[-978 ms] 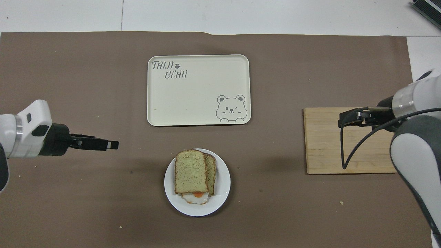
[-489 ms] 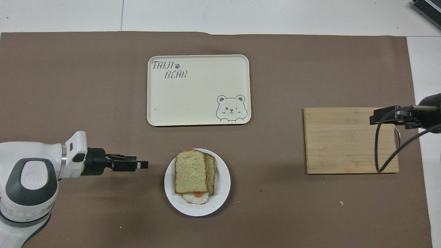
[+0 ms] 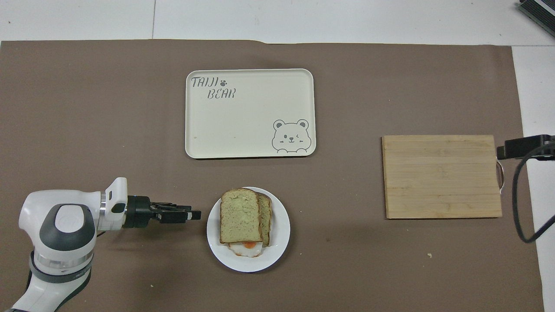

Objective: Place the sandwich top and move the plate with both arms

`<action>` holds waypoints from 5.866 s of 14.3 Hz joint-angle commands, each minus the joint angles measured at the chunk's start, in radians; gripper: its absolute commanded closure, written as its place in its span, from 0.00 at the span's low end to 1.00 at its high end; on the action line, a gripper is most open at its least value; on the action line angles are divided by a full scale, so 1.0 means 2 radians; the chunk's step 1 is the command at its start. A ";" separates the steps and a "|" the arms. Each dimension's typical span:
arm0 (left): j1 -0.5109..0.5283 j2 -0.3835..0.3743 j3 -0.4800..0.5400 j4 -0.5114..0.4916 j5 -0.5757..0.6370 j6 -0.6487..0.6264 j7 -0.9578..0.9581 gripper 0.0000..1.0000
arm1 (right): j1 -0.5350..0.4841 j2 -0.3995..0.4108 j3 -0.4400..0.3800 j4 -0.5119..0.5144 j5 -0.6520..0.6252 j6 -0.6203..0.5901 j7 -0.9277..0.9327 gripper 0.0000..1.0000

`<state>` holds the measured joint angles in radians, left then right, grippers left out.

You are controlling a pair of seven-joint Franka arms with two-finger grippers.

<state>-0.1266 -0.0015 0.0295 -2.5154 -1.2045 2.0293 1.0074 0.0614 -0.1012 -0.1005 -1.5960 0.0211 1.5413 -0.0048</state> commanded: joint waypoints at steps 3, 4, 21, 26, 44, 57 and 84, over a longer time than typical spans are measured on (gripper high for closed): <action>-0.021 0.018 0.006 -0.029 -0.066 0.012 0.060 0.36 | -0.006 -0.010 -0.001 -0.018 -0.008 -0.008 -0.014 0.00; -0.032 0.023 0.007 -0.029 -0.075 0.015 0.062 0.38 | -0.011 -0.012 -0.002 -0.021 -0.009 -0.010 -0.014 0.00; -0.042 0.024 0.009 0.064 -0.100 0.008 -0.082 1.00 | -0.029 0.013 0.008 0.020 -0.024 -0.006 -0.016 0.00; -0.045 0.135 0.001 0.258 -0.031 0.043 -0.216 1.00 | -0.020 0.009 0.009 0.007 -0.029 -0.006 -0.015 0.00; -0.042 0.269 -0.046 0.394 0.023 0.225 -0.324 0.65 | -0.021 0.008 0.007 0.007 -0.030 -0.009 -0.015 0.00; -0.029 0.140 0.049 0.419 0.387 0.099 -0.327 0.00 | -0.021 0.008 0.007 0.007 -0.030 -0.009 -0.016 0.00; -0.030 -0.004 0.096 0.574 0.595 -0.334 -0.337 0.00 | -0.021 0.008 0.007 0.007 -0.030 -0.009 -0.015 0.00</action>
<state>-0.1896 -0.0129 0.2201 -1.3959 -0.0066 1.3959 0.3487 0.0225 -0.0720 -0.0880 -1.5679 -0.0340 1.5188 -0.0218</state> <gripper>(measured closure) 0.000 0.000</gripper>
